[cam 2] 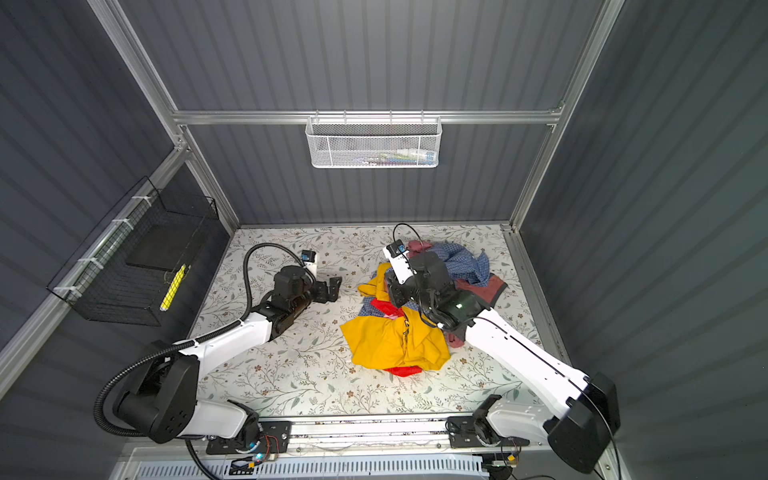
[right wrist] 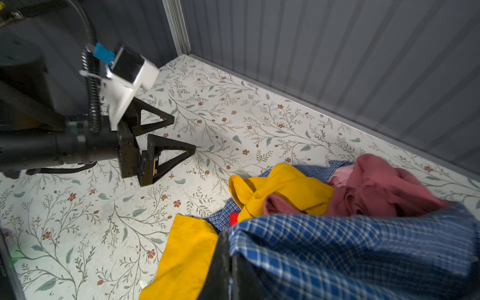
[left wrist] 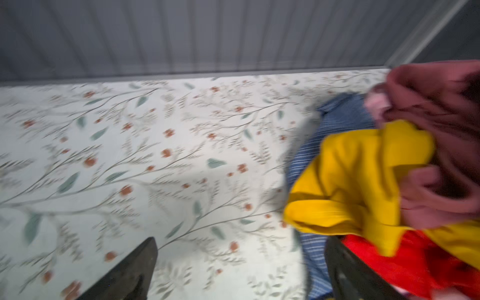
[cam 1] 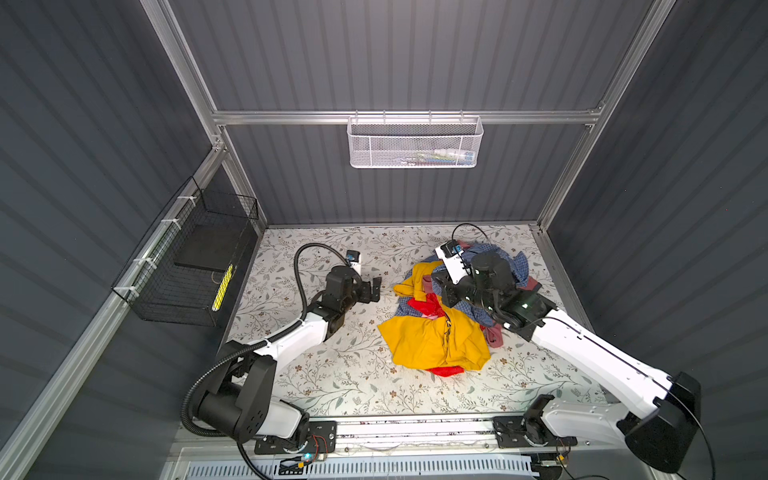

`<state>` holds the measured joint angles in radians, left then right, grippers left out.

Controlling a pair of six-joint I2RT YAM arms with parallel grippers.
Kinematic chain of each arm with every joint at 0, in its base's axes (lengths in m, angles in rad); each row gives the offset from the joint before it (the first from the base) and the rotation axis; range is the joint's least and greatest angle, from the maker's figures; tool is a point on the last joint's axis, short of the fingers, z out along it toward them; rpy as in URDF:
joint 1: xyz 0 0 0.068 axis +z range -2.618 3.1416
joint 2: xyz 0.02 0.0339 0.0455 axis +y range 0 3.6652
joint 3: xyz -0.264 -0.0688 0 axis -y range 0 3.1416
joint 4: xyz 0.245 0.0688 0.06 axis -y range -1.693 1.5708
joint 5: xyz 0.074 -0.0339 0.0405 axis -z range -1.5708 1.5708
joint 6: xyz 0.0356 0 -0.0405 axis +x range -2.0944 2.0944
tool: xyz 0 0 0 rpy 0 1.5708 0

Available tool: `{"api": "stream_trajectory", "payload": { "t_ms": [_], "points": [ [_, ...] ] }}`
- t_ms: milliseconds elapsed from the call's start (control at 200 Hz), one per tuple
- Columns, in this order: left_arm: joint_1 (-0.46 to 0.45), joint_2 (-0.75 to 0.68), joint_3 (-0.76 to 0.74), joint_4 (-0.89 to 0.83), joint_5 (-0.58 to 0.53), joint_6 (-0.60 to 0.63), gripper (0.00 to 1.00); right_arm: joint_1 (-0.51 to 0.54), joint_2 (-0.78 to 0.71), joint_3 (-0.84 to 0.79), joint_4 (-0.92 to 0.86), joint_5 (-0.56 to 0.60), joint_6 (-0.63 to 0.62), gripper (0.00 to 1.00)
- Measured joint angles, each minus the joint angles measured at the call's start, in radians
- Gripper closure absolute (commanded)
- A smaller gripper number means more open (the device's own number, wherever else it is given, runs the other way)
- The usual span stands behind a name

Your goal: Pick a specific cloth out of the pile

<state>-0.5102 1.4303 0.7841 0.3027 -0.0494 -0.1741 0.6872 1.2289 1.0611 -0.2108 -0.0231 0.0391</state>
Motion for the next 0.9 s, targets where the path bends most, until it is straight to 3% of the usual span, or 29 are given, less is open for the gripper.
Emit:
{"api": "stream_trajectory", "payload": {
  "t_ms": [465,896],
  "points": [
    [-0.188,0.031,0.116,0.075,0.203,0.041,0.00,-0.029,0.017,0.039,0.039,-0.043,0.036,1.00],
    [-0.273,0.093,0.167,0.090,0.262,0.075,0.00,-0.078,0.017,0.039,0.042,-0.109,0.051,1.00]
  ]
}}
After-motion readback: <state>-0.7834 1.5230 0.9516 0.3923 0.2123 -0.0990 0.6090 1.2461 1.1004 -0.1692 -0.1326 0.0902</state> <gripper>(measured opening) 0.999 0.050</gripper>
